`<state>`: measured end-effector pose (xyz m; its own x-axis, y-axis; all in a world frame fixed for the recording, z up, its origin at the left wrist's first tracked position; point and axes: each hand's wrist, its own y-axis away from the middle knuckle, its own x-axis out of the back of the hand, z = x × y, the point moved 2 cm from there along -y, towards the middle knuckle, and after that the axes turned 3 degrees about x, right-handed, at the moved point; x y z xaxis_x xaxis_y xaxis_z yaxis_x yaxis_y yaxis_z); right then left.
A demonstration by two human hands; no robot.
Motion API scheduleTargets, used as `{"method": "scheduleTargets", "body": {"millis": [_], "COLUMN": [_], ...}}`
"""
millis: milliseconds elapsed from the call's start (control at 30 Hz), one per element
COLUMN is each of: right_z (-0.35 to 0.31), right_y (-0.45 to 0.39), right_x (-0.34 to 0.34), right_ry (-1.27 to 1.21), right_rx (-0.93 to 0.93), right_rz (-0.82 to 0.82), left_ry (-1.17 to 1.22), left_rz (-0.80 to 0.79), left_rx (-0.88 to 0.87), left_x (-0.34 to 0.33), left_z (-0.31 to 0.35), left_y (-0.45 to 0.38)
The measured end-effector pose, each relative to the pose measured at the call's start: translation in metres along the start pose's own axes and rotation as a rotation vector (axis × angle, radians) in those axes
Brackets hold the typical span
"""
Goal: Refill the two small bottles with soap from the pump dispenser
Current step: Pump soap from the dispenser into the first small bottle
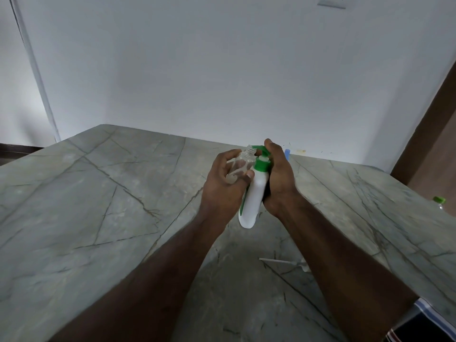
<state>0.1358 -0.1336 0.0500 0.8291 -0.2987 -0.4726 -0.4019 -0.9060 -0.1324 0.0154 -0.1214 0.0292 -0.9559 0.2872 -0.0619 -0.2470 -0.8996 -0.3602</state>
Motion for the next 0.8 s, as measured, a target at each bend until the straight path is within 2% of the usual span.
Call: {"method": "scheduleTargets", "body": {"millis": [200, 500, 800], "right_z": [0.0006, 0.0007, 0.0002], "right_y": [-0.0017, -0.0004, -0.0026], "right_x": [0.0012, 0.0015, 0.0026], "right_ry": [-0.037, 0.071, -0.002], "right_rx": [0.000, -0.006, 0.007], "right_rz": [-0.015, -0.015, -0.001], "left_ry": [-0.041, -0.049, -0.040], "left_rz": [0.000, -0.005, 0.009], "left_rx": [0.005, -0.001, 0.001], "left_x": [0.0008, -0.0007, -0.0004], "left_z": [-0.0013, 0.0021, 0.0002], "left_y": [-0.0001, -0.0003, 0.0007]}}
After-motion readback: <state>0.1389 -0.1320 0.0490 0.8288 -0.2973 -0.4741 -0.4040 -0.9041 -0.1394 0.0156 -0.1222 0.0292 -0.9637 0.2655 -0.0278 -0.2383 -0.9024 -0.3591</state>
